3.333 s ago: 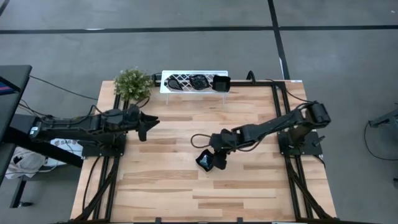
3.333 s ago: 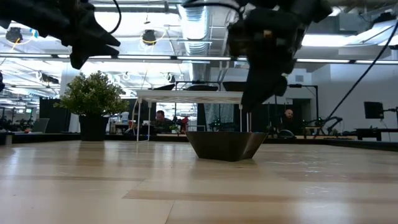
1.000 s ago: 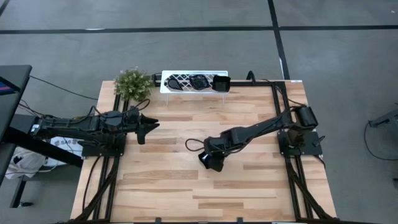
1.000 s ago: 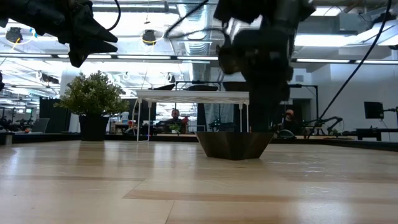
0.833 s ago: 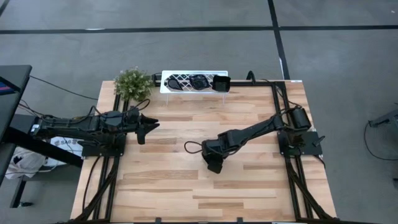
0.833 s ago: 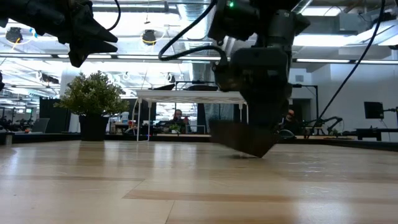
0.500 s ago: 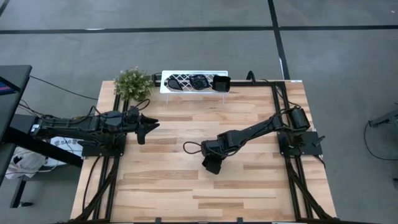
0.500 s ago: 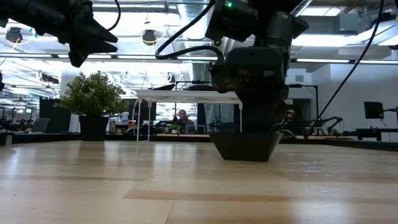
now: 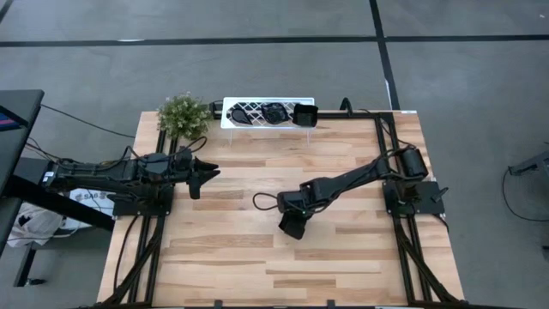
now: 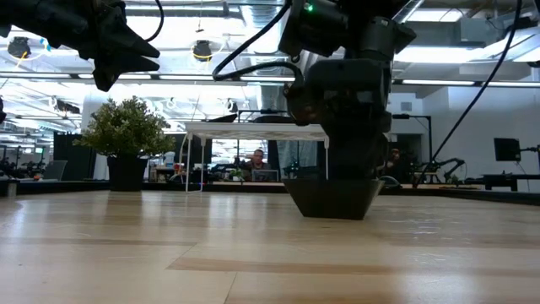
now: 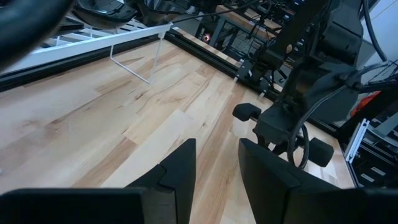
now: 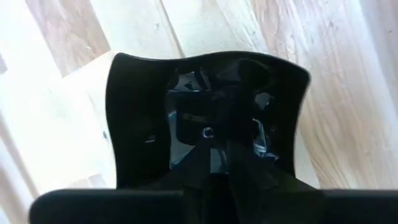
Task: Pick & Place Mini shaped plates
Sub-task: Stack the black distorted square plate on top of the black distorted square plate on the shelf
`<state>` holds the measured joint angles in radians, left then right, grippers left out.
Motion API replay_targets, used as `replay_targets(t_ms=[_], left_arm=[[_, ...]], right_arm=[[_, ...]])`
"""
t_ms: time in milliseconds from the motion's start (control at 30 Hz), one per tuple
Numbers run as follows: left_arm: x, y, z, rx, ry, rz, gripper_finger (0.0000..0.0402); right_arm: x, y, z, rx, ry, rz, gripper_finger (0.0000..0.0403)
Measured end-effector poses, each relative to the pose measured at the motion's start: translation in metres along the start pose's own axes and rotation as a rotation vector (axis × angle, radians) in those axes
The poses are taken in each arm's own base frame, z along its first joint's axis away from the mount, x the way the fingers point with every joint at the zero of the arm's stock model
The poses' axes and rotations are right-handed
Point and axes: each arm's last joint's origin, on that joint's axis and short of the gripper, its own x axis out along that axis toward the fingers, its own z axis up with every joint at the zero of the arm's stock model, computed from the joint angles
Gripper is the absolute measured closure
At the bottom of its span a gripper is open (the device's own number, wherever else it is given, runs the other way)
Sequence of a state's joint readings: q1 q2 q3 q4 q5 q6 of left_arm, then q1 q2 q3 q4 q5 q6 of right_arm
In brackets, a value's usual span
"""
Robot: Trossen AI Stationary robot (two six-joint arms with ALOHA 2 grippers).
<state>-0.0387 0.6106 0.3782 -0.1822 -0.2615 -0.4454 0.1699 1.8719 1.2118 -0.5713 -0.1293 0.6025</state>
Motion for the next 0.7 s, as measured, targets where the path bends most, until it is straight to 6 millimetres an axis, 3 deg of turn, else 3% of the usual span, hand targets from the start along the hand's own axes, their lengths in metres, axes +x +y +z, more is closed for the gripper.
replay_targets(t_ms=[233, 367, 700], left_arm=[[0.0, 0.0, 0.0, 0.0, 0.0, 0.001, 0.028], [0.0, 0.0, 0.0, 0.005, -0.003, 0.007, 0.028], [0.0, 0.0, 0.0, 0.005, -0.003, 0.008, 0.028]], right_arm=[[-0.016, -0.001, 0.002, -0.001, -0.027, 0.016, 0.0357], [-0.024, -0.004, 0.002, 0.0, -0.032, 0.002, 0.0384], [-0.024, -0.005, 0.002, -0.026, -0.037, -0.012, 0.0395]])
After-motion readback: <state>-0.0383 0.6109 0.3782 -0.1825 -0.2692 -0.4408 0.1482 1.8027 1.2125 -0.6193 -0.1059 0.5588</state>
